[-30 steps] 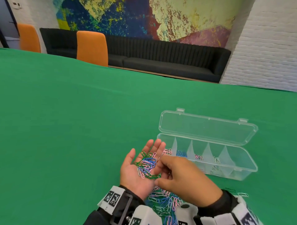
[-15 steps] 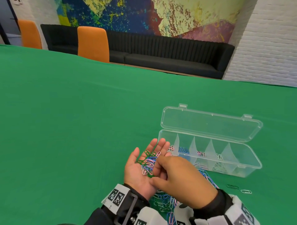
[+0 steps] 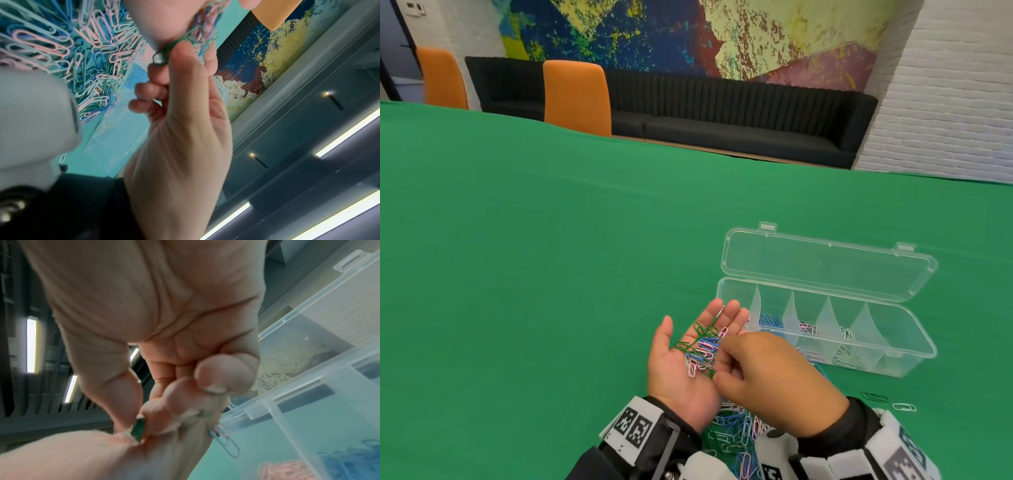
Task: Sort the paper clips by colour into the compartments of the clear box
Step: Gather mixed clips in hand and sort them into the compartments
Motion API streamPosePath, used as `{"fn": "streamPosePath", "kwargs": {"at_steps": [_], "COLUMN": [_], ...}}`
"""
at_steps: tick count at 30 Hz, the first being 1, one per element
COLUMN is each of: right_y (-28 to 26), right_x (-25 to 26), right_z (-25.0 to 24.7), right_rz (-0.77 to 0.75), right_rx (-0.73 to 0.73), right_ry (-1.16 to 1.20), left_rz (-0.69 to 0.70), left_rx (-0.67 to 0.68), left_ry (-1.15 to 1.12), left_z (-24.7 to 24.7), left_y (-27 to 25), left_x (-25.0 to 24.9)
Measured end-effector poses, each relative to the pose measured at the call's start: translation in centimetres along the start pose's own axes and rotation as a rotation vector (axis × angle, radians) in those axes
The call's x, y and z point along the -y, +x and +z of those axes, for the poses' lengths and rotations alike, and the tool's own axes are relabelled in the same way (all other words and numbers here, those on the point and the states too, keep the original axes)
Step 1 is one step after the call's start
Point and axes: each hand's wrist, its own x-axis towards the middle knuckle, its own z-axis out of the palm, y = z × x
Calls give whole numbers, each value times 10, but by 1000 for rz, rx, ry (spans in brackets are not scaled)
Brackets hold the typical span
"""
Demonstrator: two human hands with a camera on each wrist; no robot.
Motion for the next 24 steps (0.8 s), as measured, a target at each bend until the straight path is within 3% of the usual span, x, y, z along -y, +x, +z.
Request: {"fn": "streamPosePath", "kwargs": {"at_steps": [10, 24], "right_y": [2, 5], "right_x": [-10, -1], "right_z": [-7, 7], "right_rz": [76, 195], "right_rx": [-11, -77], "right_ry": [352, 521], "left_rz": [31, 24], "left_rx": [79, 46], "left_ry": [-86, -31], "left_z": [1, 3], "left_y": [1, 1], "left_x": [-2, 1]}}
